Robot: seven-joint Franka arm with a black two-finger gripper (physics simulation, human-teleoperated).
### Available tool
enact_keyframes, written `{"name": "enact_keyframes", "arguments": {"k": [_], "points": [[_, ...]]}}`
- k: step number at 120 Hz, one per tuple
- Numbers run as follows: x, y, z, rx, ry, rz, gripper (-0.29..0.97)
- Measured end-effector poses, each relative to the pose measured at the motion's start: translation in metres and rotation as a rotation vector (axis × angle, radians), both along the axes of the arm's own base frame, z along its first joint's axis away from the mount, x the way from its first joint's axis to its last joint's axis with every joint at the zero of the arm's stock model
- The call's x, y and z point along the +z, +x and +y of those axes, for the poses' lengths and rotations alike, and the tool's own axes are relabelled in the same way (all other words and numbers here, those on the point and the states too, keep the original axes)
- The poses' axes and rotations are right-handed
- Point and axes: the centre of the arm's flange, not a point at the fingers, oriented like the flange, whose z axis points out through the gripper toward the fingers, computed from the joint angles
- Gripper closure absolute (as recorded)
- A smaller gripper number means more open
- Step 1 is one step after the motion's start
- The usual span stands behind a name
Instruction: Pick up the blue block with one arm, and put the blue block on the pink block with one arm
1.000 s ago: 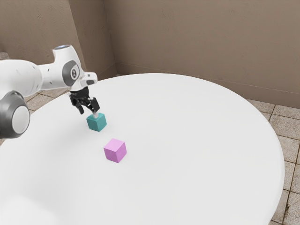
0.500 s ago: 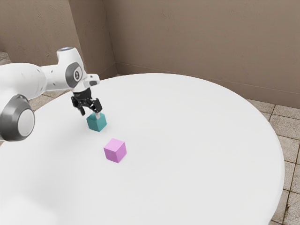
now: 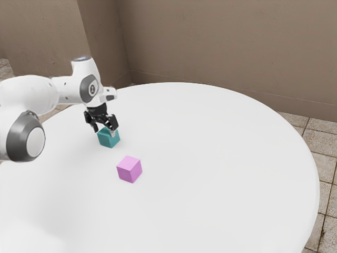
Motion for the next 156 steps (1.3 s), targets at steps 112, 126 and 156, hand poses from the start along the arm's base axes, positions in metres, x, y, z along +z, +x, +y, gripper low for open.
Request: {"name": "enact_keyframes", "arguments": {"k": [112, 126, 156], "points": [[-0.017, 0.004, -0.009, 0.020, 0.038, 0.034, 0.21], [-0.017, 0.004, -0.010, 0.019, 0.041, 0.036, 0.25], [-0.012, 0.004, -0.012, 0.021, 0.041, 0.041, 0.28]]}}
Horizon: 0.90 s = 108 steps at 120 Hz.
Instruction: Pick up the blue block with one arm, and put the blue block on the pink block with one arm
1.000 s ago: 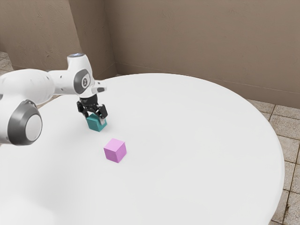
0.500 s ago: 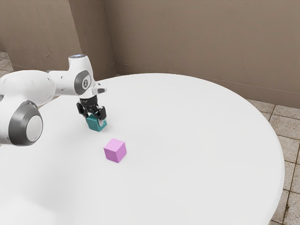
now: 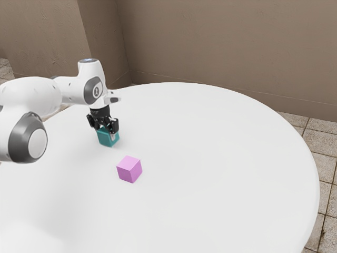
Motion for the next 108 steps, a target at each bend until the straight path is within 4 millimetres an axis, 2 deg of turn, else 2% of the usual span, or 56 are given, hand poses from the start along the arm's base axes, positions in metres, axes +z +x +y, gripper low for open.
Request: {"name": "enact_keyframes", "arguments": {"k": [8, 17, 24, 30, 37, 46, 53, 59, 71, 88, 108], "points": [[0.007, -0.001, -0.001, 0.000, 0.000, -0.003, 0.28], [0.030, -0.008, -0.017, -0.013, -0.005, -0.003, 0.29], [0.057, -0.025, -0.040, -0.034, -0.017, 0.001, 0.29], [0.079, -0.049, -0.068, -0.058, -0.031, 0.004, 0.29], [0.096, -0.082, -0.095, -0.080, -0.044, 0.010, 0.29], [0.099, -0.115, -0.112, -0.081, -0.054, 0.011, 0.29], [0.090, -0.129, -0.119, -0.069, -0.055, 0.006, 0.30], [0.090, -0.138, -0.124, -0.058, -0.052, -0.015, 0.30], [0.099, -0.142, -0.142, -0.050, -0.044, -0.071, 0.30], [0.097, -0.126, -0.153, -0.026, -0.034, -0.125, 0.29], [0.097, -0.126, -0.195, -0.038, -0.044, -0.145, 0.29]]}}
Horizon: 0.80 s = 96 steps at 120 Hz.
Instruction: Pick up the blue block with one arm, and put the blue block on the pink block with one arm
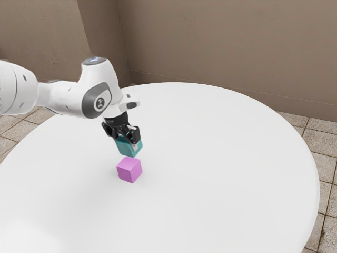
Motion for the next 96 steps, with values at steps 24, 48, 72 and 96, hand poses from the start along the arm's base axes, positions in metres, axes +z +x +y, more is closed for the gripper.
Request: {"name": "enact_keyframes", "arguments": {"k": [24, 48, 72, 96], "points": [[-0.007, -0.019, -0.001, 0.073, -0.008, 0.041, 0.29], [-0.025, -0.020, 0.003, 0.119, -0.003, 0.078, 0.29], [-0.026, -0.017, 0.004, 0.103, 0.002, 0.082, 0.29], [-0.026, -0.017, 0.004, 0.059, 0.006, 0.083, 0.29]]}}
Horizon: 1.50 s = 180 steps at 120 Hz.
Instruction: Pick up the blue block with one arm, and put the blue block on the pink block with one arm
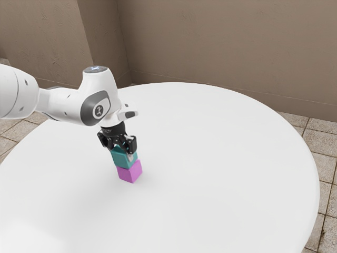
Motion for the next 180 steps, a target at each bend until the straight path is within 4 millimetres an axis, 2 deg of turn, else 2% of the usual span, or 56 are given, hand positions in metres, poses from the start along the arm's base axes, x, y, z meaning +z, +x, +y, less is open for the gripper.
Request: {"name": "enact_keyframes", "arguments": {"k": [80, 106, 140, 148, 152, 161, 171, 180], "points": [[-0.007, 0.010, 0.003, -0.093, 0.002, 0.014, 0.29], [-0.008, 0.010, 0.002, -0.108, -0.001, 0.018, 0.11], [0.004, 0.015, 0.002, -0.123, -0.004, 0.001, 0.03], [0.018, 0.017, 0.001, -0.127, -0.004, -0.014, 0.02], [0.034, 0.018, 0.001, -0.129, -0.004, -0.033, 0.02], [0.089, 0.020, 0.001, -0.133, -0.004, -0.087, 0.01], [0.142, 0.015, 0.002, -0.141, 0.005, -0.108, 0.01], [0.201, 0.015, 0.016, -0.124, 0.015, -0.124, 0.01]]}}
